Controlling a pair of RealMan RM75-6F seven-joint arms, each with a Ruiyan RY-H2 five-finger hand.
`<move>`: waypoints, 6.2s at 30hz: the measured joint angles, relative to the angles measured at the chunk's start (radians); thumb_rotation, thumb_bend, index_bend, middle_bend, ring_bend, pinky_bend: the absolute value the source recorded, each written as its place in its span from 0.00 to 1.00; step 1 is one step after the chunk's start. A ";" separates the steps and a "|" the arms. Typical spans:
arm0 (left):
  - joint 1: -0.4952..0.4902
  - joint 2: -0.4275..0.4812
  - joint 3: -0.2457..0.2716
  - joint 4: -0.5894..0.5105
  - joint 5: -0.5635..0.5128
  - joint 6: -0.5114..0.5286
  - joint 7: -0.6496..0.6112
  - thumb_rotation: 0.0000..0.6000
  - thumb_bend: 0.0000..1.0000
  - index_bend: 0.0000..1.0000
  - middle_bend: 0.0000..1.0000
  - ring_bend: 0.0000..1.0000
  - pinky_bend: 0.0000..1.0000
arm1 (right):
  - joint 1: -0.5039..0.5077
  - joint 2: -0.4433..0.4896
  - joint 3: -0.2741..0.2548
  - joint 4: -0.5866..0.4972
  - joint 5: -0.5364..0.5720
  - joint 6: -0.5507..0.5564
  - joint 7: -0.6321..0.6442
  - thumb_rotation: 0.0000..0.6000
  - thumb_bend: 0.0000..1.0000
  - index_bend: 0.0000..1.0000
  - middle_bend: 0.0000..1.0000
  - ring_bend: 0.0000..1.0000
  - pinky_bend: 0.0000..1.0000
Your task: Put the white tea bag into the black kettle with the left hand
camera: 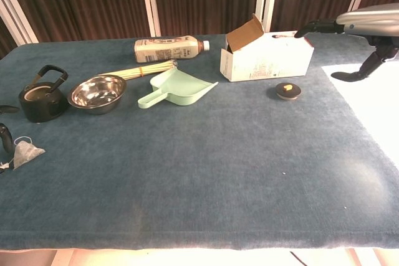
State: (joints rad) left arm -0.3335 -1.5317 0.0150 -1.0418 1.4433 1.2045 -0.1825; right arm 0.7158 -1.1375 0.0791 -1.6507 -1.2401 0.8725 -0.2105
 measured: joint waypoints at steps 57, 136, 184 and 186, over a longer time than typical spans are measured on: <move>0.017 -0.070 -0.036 0.155 -0.016 -0.044 0.009 1.00 0.52 0.69 0.12 0.00 0.10 | -0.001 -0.005 0.007 0.002 0.045 -0.031 -0.048 1.00 0.36 0.00 0.00 0.00 0.00; -0.256 0.193 -0.295 -0.200 -0.248 -0.081 0.268 1.00 0.50 0.69 0.17 0.00 0.12 | 0.009 -0.032 0.045 0.119 0.065 -0.075 0.068 1.00 0.36 0.00 0.00 0.00 0.00; -0.253 0.128 -0.227 -0.027 -0.240 -0.186 0.121 1.00 0.48 0.69 0.19 0.00 0.12 | 0.006 -0.029 0.045 0.158 0.057 -0.094 0.114 1.00 0.36 0.00 0.00 0.00 0.00; -0.236 0.135 -0.205 -0.046 -0.210 -0.162 0.107 1.00 0.48 0.69 0.18 0.00 0.12 | 0.005 -0.031 0.042 0.156 0.054 -0.093 0.110 1.00 0.36 0.00 0.00 0.00 0.00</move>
State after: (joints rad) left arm -0.5691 -1.3962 -0.1904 -1.0881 1.2332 1.0421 -0.0757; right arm 0.7207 -1.1681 0.1213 -1.4949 -1.1864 0.7797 -0.1006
